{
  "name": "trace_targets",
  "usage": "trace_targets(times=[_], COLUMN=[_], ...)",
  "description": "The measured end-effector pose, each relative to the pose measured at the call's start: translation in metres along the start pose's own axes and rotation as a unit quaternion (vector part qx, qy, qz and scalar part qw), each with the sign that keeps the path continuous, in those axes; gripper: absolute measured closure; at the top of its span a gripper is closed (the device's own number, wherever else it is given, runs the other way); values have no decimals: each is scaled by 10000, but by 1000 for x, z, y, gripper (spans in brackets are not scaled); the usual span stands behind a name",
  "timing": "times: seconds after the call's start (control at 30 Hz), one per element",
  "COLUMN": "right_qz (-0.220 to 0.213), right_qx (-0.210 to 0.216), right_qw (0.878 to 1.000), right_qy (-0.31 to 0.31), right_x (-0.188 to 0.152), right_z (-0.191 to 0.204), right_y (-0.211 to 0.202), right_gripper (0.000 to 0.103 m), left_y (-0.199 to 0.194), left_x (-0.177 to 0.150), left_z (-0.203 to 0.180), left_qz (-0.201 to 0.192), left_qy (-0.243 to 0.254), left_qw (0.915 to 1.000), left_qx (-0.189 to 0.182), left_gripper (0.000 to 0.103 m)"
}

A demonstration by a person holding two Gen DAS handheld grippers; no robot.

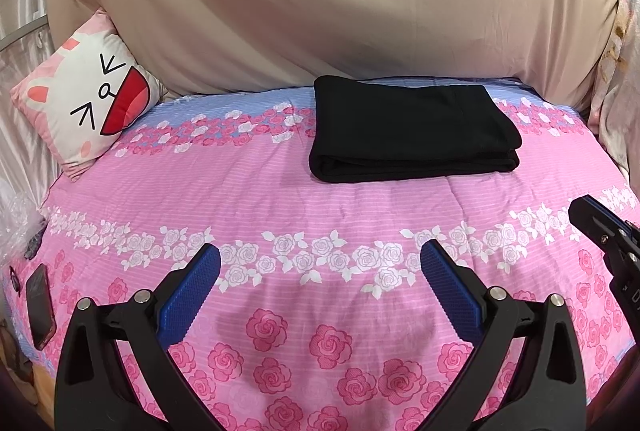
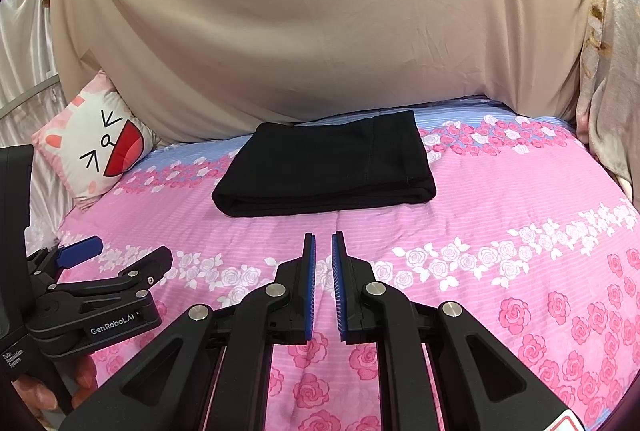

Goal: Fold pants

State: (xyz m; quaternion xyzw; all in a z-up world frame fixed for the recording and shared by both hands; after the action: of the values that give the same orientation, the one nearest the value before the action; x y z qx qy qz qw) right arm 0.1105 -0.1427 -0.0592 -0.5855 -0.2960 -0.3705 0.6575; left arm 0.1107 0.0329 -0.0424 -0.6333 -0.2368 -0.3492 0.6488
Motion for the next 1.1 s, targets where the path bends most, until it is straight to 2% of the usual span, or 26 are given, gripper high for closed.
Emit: trace_targets(times=[0.47,0.8,1.1], right_qz=[21,28,53], right_qx=[10,8,-17], right_qw=[10000,10000,10000], right_qy=[-12,-29,-34], right_x=[-2,-3,-3], right_z=[-2,-7,-10], right_y=[1,3,3], right_gripper=[93,93,93], left_y=[1,3,8], left_x=[0,2,-3], left_z=[5,1,2], left_qz=[27,71,37], left_qy=[-4,-7,-245], left_qw=[10000,9999,9995], left_qx=[61,-73,-177], left_gripper=[5,5,5])
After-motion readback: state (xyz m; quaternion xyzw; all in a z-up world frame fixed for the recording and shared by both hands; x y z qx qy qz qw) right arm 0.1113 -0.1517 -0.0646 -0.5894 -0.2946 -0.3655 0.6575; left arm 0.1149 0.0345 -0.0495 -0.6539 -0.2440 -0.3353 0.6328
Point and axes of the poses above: each gripper's, at about its wrist camera, not at the fingertips, and y roughly the way its jaws point, z to its left, x to its top, the point moved 9 cm from there along y, roughly the way its jaws point, and after that the axes turned 1 degree about -z, right-handed, at the moved point
